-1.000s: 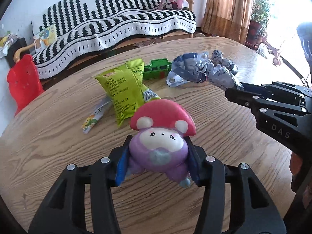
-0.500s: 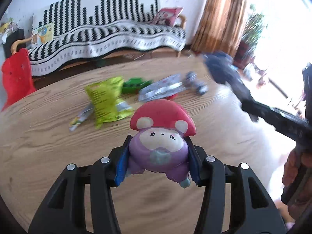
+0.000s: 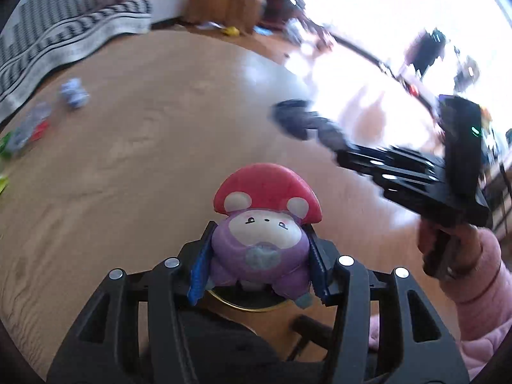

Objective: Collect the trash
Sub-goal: 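Carry the mushroom toy and foil wrapper with both tools over the bin, then open both tools to drop the toy and wrapper into the bin, then move both open tools back over the table toward the remaining trash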

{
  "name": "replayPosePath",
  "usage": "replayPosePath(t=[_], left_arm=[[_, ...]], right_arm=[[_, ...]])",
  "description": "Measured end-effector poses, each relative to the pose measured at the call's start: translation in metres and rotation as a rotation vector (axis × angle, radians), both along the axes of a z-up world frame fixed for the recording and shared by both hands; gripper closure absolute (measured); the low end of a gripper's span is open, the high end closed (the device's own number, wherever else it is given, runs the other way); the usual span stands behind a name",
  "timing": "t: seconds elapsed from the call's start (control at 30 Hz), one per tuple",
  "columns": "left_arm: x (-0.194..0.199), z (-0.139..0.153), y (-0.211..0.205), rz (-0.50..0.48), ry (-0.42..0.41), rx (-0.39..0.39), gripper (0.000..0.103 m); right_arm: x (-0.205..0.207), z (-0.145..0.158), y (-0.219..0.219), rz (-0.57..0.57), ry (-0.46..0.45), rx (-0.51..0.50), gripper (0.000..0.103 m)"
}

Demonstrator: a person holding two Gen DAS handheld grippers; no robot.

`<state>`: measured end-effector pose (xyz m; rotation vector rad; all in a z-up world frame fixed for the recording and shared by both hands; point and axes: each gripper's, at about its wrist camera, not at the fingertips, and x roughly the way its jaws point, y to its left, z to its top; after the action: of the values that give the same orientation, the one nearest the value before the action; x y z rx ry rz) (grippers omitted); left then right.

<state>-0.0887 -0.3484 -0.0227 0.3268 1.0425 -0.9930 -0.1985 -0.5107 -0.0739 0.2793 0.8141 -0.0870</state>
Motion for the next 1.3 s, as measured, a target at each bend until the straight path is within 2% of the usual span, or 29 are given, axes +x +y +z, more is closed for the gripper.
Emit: replayPosePath(t=[0.1, 0.17, 0.3, 0.5, 0.53, 0.57, 0.6, 0.63, 0.77, 0.83, 0.97, 1.1, 1.23, 1.3], left_arm=[[-0.009, -0.025, -0.026, -0.054, 0.054, 0.088, 0.052], [-0.003, -0.04, -0.033, -0.039, 0.099, 0.129, 0.052], [0.004, -0.05, -0.04, -0.013, 0.117, 0.16, 0.052], [0.001, -0.058, -0.054, -0.039, 0.125, 0.182, 0.052], [0.001, -0.06, -0.056, -0.041, 0.117, 0.194, 0.046], [0.001, -0.06, -0.056, -0.04, 0.113, 0.202, 0.037], [-0.004, -0.06, -0.055, -0.034, 0.103, 0.209, 0.013], [-0.005, -0.057, -0.054, -0.022, 0.072, 0.208, 0.006], [-0.008, -0.046, -0.051, -0.031, 0.029, 0.192, 0.006], [-0.008, -0.035, -0.043, -0.018, -0.027, 0.181, 0.006], [0.003, -0.014, -0.013, 0.07, -0.127, 0.161, 0.006], [0.034, -0.006, 0.036, 0.229, -0.161, 0.147, 0.006], [0.061, -0.004, 0.091, 0.396, -0.16, 0.15, 0.006], [0.07, -0.003, 0.112, 0.445, -0.158, 0.159, 0.006]], right_arm=[[-0.007, -0.023, -0.008, 0.028, 0.057, 0.07, 0.083], [-0.012, -0.038, -0.007, 0.051, 0.097, 0.084, 0.083], [-0.017, -0.068, -0.008, 0.055, 0.167, 0.138, 0.083], [-0.015, -0.077, -0.02, 0.027, 0.165, 0.248, 0.083], [-0.018, -0.076, -0.022, 0.028, 0.158, 0.265, 0.081], [-0.02, -0.076, -0.025, 0.026, 0.145, 0.29, 0.068], [-0.022, -0.074, -0.028, 0.018, 0.128, 0.31, 0.053], [-0.023, -0.072, -0.03, 0.0, 0.118, 0.316, 0.008], [-0.033, -0.065, -0.053, -0.131, 0.075, 0.331, 0.007], [-0.04, -0.064, -0.063, -0.198, 0.064, 0.336, 0.007], [-0.04, -0.064, -0.072, -0.311, 0.09, 0.266, 0.007], [-0.025, -0.064, -0.063, -0.303, 0.128, 0.233, 0.007], [-0.008, -0.054, -0.042, -0.26, 0.123, 0.185, 0.007], [0.002, -0.048, -0.029, -0.233, 0.114, 0.162, 0.007]])
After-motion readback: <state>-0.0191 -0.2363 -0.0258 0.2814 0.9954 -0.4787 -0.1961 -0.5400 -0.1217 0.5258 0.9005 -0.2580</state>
